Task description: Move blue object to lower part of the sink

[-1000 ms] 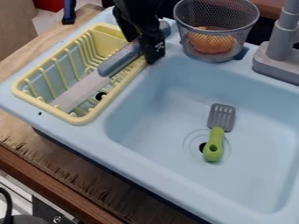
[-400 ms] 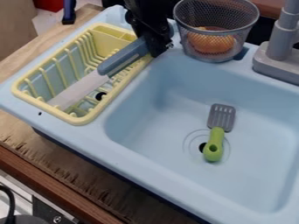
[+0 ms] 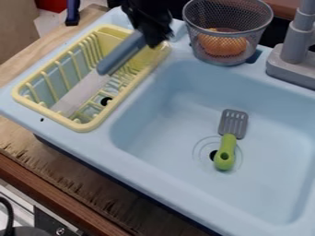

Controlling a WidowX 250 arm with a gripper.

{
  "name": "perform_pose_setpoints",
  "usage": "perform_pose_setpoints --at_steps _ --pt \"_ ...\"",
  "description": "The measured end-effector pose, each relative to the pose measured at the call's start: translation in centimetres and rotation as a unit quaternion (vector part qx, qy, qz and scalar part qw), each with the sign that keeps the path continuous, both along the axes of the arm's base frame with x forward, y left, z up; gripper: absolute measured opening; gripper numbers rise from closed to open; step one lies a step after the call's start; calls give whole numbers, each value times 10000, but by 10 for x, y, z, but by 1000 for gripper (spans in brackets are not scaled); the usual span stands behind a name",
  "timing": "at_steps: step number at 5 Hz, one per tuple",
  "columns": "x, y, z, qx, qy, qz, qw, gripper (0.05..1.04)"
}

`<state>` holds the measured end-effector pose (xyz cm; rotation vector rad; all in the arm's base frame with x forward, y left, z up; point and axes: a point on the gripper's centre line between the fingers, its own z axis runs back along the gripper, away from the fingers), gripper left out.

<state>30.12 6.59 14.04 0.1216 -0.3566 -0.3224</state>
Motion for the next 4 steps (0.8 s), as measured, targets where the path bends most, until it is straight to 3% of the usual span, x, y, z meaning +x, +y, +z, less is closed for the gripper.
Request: perform_pose_setpoints --at_steps 1,2,4 --pt "-13 0 17 -170 -128 -152 9997 402" --pt "-35 -13 29 -256 -153 -676 9973 402" --pt "-67 -52 47 59 -261 -1464 9889 397"
